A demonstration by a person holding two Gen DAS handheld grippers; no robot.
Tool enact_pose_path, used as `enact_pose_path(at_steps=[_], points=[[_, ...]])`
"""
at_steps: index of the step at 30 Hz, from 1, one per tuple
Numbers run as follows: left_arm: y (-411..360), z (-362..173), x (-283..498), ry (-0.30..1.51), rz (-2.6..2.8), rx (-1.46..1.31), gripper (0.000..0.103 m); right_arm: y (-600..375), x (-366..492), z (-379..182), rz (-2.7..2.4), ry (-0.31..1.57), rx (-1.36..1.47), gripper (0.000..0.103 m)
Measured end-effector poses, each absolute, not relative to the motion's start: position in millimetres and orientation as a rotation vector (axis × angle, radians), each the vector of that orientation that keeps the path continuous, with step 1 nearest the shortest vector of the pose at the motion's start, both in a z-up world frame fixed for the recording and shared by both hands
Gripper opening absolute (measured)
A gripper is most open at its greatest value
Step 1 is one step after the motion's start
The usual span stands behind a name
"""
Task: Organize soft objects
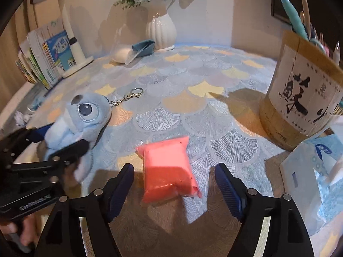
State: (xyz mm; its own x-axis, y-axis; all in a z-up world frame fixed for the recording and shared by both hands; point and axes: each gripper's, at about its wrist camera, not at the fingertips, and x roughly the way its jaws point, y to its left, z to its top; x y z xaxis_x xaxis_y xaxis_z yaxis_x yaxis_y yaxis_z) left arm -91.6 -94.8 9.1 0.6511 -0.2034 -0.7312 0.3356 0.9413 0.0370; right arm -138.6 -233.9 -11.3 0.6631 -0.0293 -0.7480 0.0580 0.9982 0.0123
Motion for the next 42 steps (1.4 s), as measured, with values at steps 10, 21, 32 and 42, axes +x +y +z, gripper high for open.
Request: enact_pose_path(at_steps=[10, 21, 32, 42], points=[[-112, 58, -135, 0.705, -0.419, 0.131, 0.06, -233, -170, 30, -0.029, 0.761, 0.062, 0.041], [-187, 112, -174, 0.635, -0.63, 0.131, 0.018, -291, -229, 104, -0.152, 0.707, 0.109, 0.041], [-172, 77, -145, 0.826, -0.606, 0.066, 0.024, -341, -250, 92, -0.145, 0.715, 0.187, 0.041], [-162, 41, -190, 0.932, -0.47, 0.197, 0.099, -336, -254, 86, -0.048, 0.717, 0.241, 0.041]])
